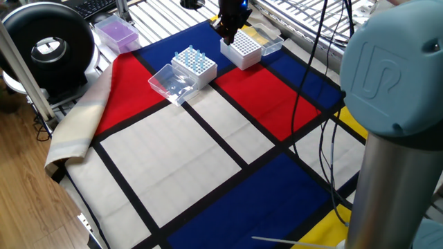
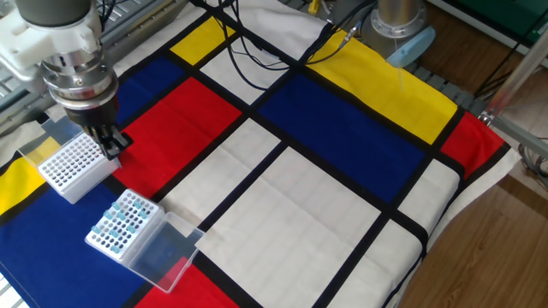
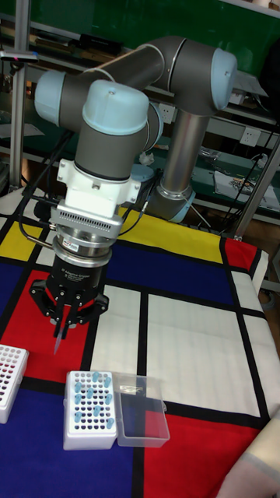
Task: Transfer all medium pipette tips from one holder to another
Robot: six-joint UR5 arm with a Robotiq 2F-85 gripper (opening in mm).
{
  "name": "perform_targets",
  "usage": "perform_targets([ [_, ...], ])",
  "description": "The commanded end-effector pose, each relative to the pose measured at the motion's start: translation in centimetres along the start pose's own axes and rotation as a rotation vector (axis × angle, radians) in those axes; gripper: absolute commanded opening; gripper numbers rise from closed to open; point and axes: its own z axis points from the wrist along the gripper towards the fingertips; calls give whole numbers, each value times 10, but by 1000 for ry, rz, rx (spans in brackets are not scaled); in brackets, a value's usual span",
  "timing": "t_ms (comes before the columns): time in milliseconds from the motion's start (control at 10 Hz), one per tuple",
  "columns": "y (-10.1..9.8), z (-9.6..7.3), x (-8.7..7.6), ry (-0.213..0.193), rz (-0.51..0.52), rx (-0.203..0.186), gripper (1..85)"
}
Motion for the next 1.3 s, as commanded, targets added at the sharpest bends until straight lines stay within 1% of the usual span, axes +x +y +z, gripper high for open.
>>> perform_targets([
  [0,-5,-1,-7,-28,102,15,13],
  [100,-7,-1,-9,-35,107,23,13],
  [200,-7,-1,-10,-38,100,23,13],
  [300,-8,-1,-9,-37,79,25,13],
  [400,-7,-3,-5,-17,46,9,13],
  [500,-22,-10,-4,7,27,-1,13],
  [600,-36,-13,-2,17,9,7,13],
  [700,-44,-11,1,17,1,10,13],
  [800,-57,-9,2,13,-21,11,13],
  [900,-72,-12,4,16,-44,17,13],
  [1100,-95,-21,8,29,-83,11,13],
  [1200,-103,-20,10,28,-95,10,13],
])
